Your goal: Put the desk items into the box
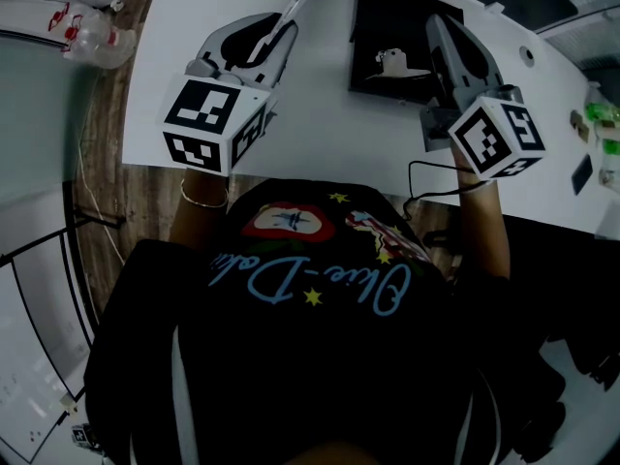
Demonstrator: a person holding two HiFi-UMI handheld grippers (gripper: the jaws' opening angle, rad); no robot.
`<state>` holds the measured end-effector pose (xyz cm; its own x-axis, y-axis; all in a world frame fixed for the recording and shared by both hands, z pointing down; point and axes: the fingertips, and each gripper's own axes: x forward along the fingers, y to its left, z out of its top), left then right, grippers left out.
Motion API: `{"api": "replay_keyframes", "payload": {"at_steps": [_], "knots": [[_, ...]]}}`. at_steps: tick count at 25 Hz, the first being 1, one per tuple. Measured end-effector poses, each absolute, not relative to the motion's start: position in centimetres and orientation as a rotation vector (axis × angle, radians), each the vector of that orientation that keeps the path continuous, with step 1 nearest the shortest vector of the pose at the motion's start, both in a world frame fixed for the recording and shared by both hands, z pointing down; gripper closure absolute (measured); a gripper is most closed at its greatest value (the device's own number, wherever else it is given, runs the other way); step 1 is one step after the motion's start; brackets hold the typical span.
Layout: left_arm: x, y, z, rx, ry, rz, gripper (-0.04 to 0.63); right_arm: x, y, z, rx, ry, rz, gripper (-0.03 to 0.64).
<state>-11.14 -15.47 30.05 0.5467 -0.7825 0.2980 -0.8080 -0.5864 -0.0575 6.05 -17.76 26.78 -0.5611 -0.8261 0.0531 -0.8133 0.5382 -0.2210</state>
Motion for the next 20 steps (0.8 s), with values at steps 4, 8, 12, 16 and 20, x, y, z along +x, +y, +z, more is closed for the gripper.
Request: {"api": "replay_keyframes", "payload": {"at_steps": [4,8,12,16,20], "knots": [[-11.1,-15.6,30.0,2.693,-1.371,0.433,0.52,6.2,-17.5,26.8,-1.467,2.699,-0.336,0.606],[-10.9,-15.8,30.3,2.698,-1.345,0.424,0.52,6.7,-17.3,26.8,-1.499,2.694,-0.33,0.606],[-10.3,-16.0,30.9,2.703,-1.306,0.431,0.52,7.7,-17.1,26.7,-1.543,2.675,-0.321,0.606],[-8.7,-16.1,31.4,2.736,-1.233,0.41,0.52,9.3,-16.6,26.9,-1.597,2.638,-0.328,0.606],[-7.0,-16.3,32.0,2.769,-1.145,0.408,0.52,11.0,-16.0,26.7,-1.662,2.591,-0.323,0.606]]}}
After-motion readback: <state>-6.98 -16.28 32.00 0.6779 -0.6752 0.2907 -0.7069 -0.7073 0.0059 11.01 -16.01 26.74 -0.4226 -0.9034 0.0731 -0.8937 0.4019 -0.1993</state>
